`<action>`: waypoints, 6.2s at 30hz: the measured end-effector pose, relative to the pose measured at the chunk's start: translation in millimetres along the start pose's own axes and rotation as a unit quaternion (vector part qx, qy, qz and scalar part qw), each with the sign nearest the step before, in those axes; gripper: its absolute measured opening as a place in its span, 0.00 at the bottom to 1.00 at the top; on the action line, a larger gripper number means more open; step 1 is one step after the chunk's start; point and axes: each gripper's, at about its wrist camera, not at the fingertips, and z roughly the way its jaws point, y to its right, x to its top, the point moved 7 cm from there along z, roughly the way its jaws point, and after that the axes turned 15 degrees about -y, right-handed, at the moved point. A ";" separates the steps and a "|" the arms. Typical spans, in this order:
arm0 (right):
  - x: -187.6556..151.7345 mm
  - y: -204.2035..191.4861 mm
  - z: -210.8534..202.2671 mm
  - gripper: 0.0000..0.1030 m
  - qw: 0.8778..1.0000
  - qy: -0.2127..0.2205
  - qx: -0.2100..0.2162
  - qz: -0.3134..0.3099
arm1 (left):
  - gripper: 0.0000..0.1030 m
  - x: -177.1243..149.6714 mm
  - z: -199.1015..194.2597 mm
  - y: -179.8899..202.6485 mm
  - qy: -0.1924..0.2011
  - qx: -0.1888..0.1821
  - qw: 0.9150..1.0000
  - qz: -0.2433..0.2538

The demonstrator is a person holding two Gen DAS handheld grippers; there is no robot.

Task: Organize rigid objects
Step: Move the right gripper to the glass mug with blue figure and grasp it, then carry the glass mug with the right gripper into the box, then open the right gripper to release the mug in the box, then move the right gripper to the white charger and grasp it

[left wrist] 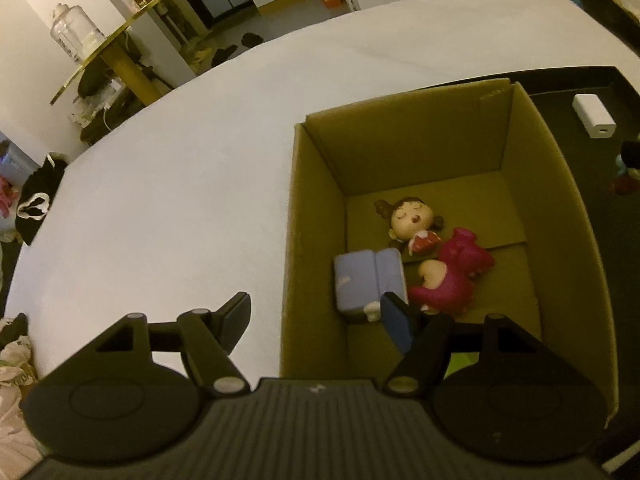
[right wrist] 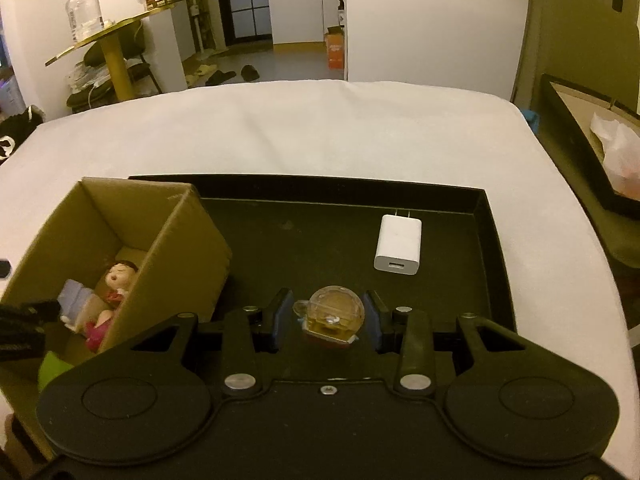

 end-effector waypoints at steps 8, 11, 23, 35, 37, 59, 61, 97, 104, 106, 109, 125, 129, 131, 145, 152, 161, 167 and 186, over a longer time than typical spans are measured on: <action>12.4 -17.7 -30.7 0.36 1.000 0.018 -0.008 -0.017 | 0.68 -13.1 0.6 -4.5 0.002 -0.054 0.998 -0.014; 17.7 -28.5 -36.8 0.36 0.999 0.022 -0.014 -0.030 | 0.68 -14.0 -1.3 -10.0 0.006 -0.076 0.997 -0.029; 46.8 -78.0 -57.7 0.36 0.997 0.041 -0.019 -0.066 | 0.68 -20.9 2.2 -31.1 0.010 -0.126 0.989 -0.071; 54.9 -134.9 -37.9 0.37 0.989 0.025 -0.035 -0.140 | 0.20 -26.1 9.1 -45.7 0.006 -0.184 0.977 -0.106; 55.8 -142.4 -32.2 0.37 0.988 0.022 -0.042 -0.148 | 0.16 -26.4 9.9 -44.4 0.007 -0.190 0.976 -0.103; 34.2 -141.6 -29.8 0.46 0.985 -0.006 -0.090 -0.144 | 0.11 -29.2 12.1 -51.3 0.012 -0.228 0.967 -0.116; 32.8 -137.8 -34.0 0.53 0.986 -0.004 -0.088 -0.139 | 0.11 -29.0 12.0 -51.1 0.012 -0.227 0.967 -0.116; -4.1 -13.7 -30.1 0.85 0.994 -0.082 -0.014 -0.070 | 0.29 -14.0 -9.7 -33.4 -0.059 -0.101 0.990 -0.074; 0.5 18.3 -9.5 0.87 0.996 -0.084 0.002 -0.029 | 0.57 -3.8 -8.7 -29.9 -0.072 -0.049 0.994 -0.062; 3.1 26.4 -4.5 0.87 0.996 -0.082 0.004 -0.019 | 0.58 0.5 -8.2 -26.9 -0.076 -0.036 0.995 -0.058; 9.0 41.4 5.8 0.87 0.997 -0.080 0.009 0.002 | 0.59 7.7 -6.3 -22.1 -0.080 -0.016 0.995 -0.050; 41.4 85.5 66.1 0.86 0.994 -0.049 0.040 0.091 | 0.62 25.9 -0.7 -4.1 -0.111 0.054 0.992 -0.034; 50.0 82.5 82.6 0.81 0.994 -0.049 0.033 0.097 | 0.63 28.9 -0.1 -0.6 -0.115 0.066 0.991 -0.027; 52.1 78.8 89.7 0.81 0.994 -0.051 0.025 0.091 | 0.64 30.6 -0.9 0.8 -0.115 0.070 0.991 -0.027; 27.5 69.9 81.5 0.35 0.994 -0.079 0.010 0.080 | 0.65 26.2 -4.6 4.3 -0.109 0.050 0.992 -0.029; 24.2 72.4 62.2 0.35 0.994 -0.071 0.000 0.082 | 0.65 24.1 -10.5 2.3 -0.108 0.027 0.993 -0.027; 32.2 66.9 35.1 0.35 0.996 -0.050 -0.015 0.074 | 0.65 12.4 -13.6 -1.6 -0.102 0.002 0.994 -0.025; 30.9 59.8 17.3 0.35 0.996 -0.039 -0.029 0.070 | 0.65 0.9 -12.1 -10.6 -0.095 -0.014 0.995 -0.033; 39.1 1.8 -33.8 0.35 0.999 -0.021 -0.017 0.026 | 0.61 -22.0 -4.2 -36.9 -0.069 -0.092 0.991 -0.065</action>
